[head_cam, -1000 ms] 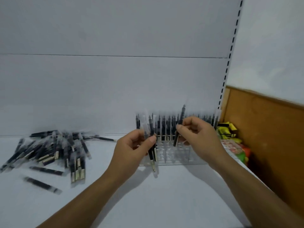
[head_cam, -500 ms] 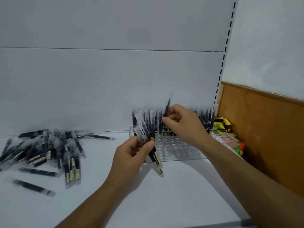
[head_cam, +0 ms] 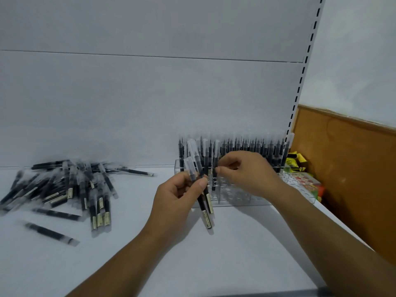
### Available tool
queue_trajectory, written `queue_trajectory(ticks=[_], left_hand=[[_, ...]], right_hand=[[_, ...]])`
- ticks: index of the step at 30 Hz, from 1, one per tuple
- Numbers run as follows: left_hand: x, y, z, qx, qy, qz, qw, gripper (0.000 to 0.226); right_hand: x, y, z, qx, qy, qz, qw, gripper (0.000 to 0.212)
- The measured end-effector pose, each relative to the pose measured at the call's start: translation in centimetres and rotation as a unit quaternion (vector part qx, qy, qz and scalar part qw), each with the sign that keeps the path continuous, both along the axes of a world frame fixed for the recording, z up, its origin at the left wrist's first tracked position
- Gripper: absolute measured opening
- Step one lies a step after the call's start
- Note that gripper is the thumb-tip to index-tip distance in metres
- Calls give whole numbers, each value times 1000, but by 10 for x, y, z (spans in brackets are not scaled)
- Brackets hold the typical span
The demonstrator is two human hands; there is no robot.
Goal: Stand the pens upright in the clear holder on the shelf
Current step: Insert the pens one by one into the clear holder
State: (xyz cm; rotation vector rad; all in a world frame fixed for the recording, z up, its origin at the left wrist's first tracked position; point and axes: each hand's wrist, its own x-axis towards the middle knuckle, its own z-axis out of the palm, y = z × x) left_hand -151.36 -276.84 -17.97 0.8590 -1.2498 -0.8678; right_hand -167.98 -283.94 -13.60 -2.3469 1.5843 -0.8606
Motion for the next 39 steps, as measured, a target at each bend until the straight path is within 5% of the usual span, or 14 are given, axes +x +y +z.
queue_trajectory(ticks=[3,5,9,14,18,26,35,39], left_hand=[[0,1,2,0,-4,0,1000,10],[0,1,2,0,-4,-3,1000,10],[0,2,2,-7,-13,-3,1000,11],[-2,5,5,5,-2,3,1000,9],[-1,4,4,18,12,14,1000,10],[-4,6,7,8,10,16,1000,10],[-5,8,8,10,14,13,1000,9],[-5,8,7,12,16,13,1000,9]], right_hand=[[-1,15,-1,-49,-136,21,989,11],[4,26,1,33,-210,90,973,17],[15,34,1,109,-231,153,955,12],[14,32,8,111,-316,141,932,4],[-2,19,23,26,-430,50,901,8],[-5,-4,14,-49,-306,11,951,6],[-6,-9,13,-69,-244,7,967,8],[-4,-10,6,-11,-92,5,996,9]])
